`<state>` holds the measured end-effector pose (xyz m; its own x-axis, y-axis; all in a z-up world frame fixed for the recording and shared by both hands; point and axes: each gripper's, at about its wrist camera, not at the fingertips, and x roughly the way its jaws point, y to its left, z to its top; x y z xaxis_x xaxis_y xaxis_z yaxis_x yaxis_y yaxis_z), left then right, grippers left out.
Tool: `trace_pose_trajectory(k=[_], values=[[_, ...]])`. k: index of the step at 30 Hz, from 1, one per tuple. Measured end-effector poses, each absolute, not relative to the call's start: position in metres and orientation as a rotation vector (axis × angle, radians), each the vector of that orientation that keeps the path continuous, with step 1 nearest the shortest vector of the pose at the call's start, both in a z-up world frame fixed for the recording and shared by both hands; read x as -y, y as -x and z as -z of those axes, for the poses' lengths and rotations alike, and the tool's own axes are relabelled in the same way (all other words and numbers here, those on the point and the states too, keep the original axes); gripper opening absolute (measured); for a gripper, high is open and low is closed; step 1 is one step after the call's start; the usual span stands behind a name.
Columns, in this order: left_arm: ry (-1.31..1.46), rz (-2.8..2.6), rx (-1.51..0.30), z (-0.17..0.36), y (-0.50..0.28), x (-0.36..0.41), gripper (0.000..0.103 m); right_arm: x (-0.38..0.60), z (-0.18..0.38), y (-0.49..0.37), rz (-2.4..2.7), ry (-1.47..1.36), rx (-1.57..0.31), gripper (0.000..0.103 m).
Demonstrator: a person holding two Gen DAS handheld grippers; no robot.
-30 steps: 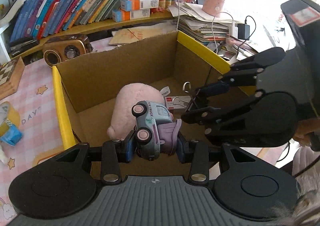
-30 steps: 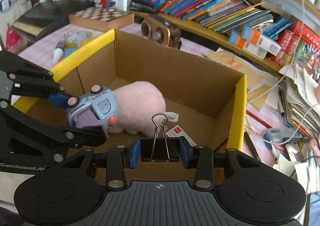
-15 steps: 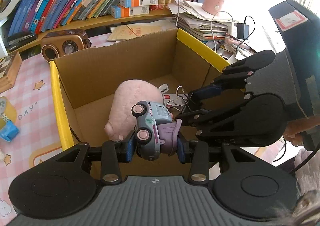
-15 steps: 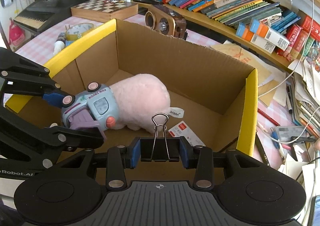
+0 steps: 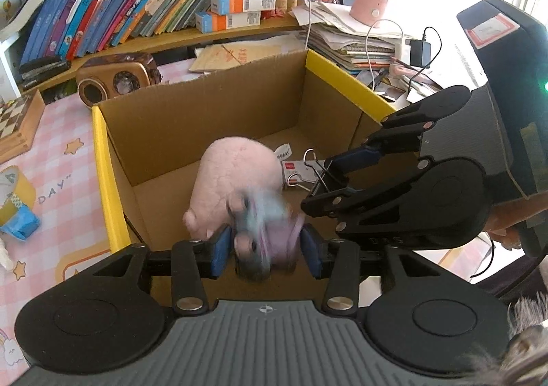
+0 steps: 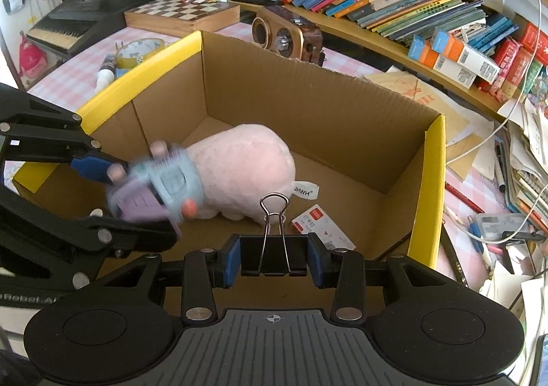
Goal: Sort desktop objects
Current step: 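Open the left gripper to drop the car while the right releases the clip into the box, then withdraw both open tools from the yellow box back over the table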
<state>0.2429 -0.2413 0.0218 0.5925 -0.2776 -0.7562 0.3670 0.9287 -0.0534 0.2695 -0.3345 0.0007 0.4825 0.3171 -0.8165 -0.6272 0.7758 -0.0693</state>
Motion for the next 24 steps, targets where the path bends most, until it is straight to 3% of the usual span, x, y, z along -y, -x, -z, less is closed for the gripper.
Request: trace_pose_trajectory(k=[2,4,24], values=[[-0.123,0.373,-0.843,-0.026,-0.240,0.243,0.067,0.335,-0.001,-0.268,-0.584,0.379,-0.893,0.040],[-0.151,0.335,-0.821,-0.030,-0.236,0.243,0.078,0.337,-0.004,-0.266,-0.584,0.364,-0.884,0.040],[-0.141,0.173,-0.660,-0.079,-0.156,0.194,0.089,0.375,-0.060,-0.187,-0.377,0.159,-0.662,0.040]])
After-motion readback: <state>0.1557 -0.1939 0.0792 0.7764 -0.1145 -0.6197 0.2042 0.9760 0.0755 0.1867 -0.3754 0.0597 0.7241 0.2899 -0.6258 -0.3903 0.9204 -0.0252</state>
